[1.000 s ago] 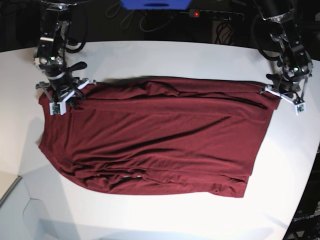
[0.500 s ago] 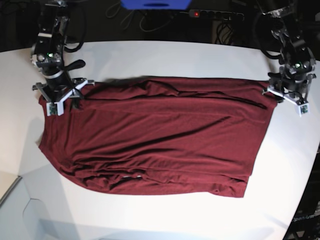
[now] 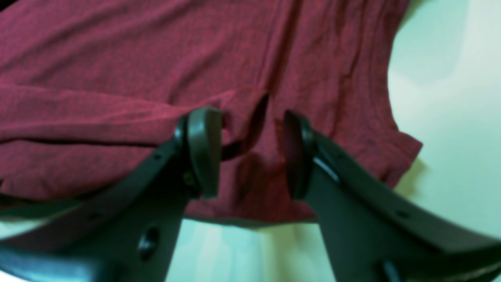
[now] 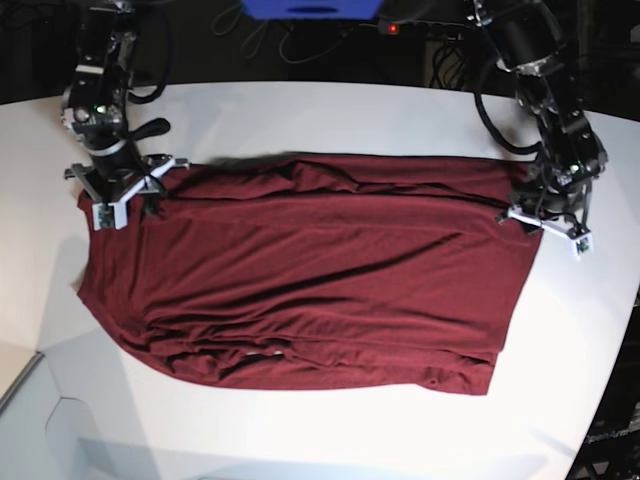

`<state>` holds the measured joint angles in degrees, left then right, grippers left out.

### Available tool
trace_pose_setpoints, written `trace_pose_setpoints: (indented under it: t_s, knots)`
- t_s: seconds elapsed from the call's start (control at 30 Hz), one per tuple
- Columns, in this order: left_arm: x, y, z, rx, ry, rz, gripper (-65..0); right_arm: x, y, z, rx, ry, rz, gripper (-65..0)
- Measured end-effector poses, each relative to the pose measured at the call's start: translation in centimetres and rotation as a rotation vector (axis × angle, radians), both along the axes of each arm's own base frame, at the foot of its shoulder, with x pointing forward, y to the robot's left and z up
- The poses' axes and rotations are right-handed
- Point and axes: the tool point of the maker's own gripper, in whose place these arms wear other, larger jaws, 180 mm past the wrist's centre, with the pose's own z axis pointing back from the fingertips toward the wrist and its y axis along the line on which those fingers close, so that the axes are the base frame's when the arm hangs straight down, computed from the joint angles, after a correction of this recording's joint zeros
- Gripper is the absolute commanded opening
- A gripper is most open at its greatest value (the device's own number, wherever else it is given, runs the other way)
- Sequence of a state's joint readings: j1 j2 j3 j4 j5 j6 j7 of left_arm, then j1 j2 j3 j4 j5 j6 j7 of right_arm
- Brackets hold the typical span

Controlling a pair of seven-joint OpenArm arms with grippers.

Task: Layout the t-shirt on the table in an organized manner, then fold the t-shirt properly
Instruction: 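Regrasp the shirt edge with the left gripper beside the sleeve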

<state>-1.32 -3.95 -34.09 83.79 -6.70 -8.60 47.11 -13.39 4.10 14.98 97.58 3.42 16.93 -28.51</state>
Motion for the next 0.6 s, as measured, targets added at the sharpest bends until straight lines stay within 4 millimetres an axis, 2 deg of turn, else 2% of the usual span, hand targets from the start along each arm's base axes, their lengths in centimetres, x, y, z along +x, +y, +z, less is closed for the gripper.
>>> trace_pose_setpoints:
  t_s: [0.13, 0.3, 0.37, 0.53, 0.6]
  knots:
    - [0.7, 0.0, -0.2, -0.009, -0.007, 0.003, -38.8, 0.0, 0.0, 0.0, 0.0, -0.001, 0.0, -38.5]
    - [0.5, -0.1, -0.6, -0.013, -0.002, 0.005, -39.5, 0.1, 0.0, 0.1, 0.0, -0.002, 0.0, -38.5]
    - [0.8, -0.3, -0.4, -0.005, -0.007, -0.007, -42.2, 0.1, 0.0, 0.1, 0.0, -0.003, 0.0, -38.5]
    - [1.6, -2.3, -0.5, -0.008, -0.004, -0.076, -46.5, 0.2, 0.0, 0.1, 0.0, -0.005, 0.0, -38.5]
    - [1.6, -2.2, -0.5, -0.005, -0.003, -0.076, -49.9, 0.2, 0.0, 0.2, 0.0, -0.006, 0.0, -38.5]
